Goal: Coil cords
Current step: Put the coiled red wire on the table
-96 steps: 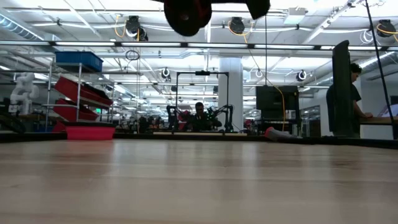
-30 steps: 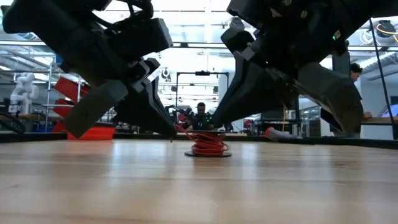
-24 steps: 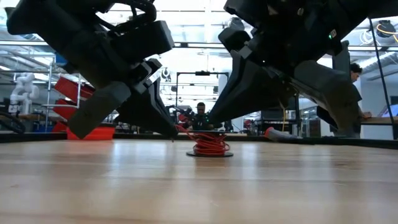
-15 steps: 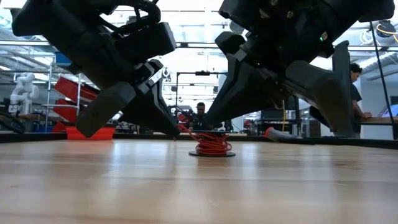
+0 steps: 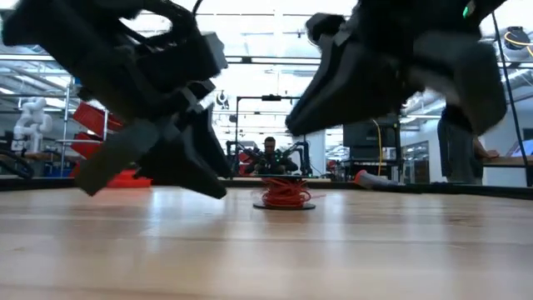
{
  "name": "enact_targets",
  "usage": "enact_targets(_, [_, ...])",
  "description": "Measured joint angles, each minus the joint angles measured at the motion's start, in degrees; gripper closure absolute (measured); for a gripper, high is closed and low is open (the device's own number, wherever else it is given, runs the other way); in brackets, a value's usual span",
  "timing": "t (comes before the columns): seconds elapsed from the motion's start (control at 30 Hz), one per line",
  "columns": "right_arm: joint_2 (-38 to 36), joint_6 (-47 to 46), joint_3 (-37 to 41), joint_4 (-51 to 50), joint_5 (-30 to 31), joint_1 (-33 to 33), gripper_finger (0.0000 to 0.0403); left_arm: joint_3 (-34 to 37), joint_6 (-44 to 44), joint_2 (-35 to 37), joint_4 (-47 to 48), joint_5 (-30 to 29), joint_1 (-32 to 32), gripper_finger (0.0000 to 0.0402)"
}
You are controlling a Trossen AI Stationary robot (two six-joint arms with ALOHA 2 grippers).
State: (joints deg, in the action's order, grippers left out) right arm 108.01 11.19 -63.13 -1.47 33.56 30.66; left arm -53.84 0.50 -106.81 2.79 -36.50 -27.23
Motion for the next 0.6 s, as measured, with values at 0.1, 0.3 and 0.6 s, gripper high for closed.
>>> enact_targets(0.1, [-2.76,-1.85,0.00,-1.10,2.11,0.72,0.0364,0.02,-3.03,0.71,0.74,-2.36,-1.94,0.0212])
enact_targets(0.3, [-8.84,-5.09,0.00,-3.19,2.85,1.75,0.0362,0.02,-7.51,4.51,3.55,-10.53,-5.71,0.0208])
enact_targets(0.6, [-13.81,-10.14,0.00,-11.54,3.46,2.46,0.0362,0.02,-10.74,14.22,5.32,-19.58,-9.97,0.0207])
